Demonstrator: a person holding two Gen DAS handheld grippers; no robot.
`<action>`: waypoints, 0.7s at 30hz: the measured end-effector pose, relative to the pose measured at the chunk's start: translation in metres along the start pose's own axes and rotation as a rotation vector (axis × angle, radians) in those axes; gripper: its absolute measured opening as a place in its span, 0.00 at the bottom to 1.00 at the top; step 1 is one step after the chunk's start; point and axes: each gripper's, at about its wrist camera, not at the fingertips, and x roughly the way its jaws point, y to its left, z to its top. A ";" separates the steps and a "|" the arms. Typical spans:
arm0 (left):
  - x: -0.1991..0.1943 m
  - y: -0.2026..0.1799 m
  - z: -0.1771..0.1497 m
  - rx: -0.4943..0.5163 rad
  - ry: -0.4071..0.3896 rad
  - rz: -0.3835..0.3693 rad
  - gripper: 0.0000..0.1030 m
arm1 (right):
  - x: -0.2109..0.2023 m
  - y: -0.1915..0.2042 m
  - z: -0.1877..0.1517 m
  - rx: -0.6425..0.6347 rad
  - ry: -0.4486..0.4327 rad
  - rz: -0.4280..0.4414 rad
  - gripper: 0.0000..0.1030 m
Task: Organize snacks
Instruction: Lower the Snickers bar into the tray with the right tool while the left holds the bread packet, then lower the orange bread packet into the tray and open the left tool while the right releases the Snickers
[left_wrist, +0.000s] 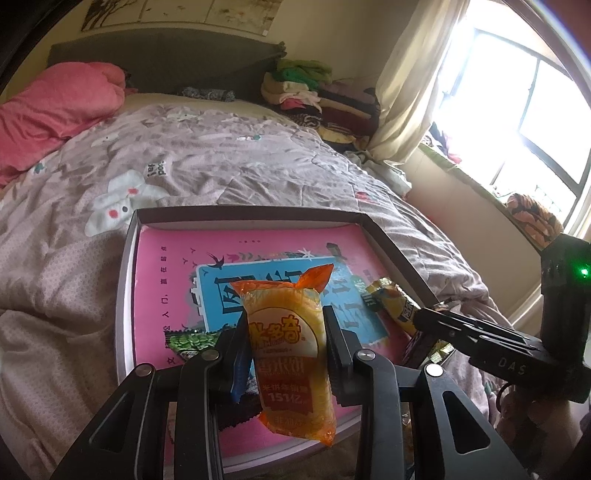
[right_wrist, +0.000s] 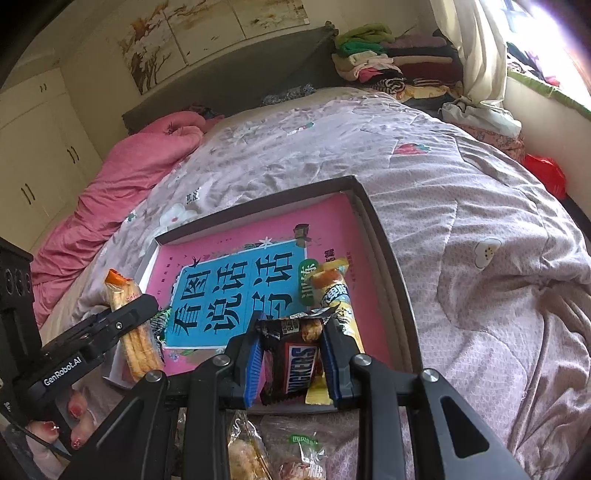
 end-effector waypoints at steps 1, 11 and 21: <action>0.001 -0.001 0.001 -0.001 0.002 -0.002 0.34 | 0.001 0.001 0.000 -0.002 0.002 -0.001 0.28; 0.005 -0.002 0.000 -0.001 0.009 -0.010 0.34 | 0.014 0.013 0.001 -0.056 0.012 -0.007 0.28; 0.012 -0.007 -0.004 0.025 0.042 -0.023 0.34 | 0.029 0.022 -0.004 -0.082 0.048 0.009 0.28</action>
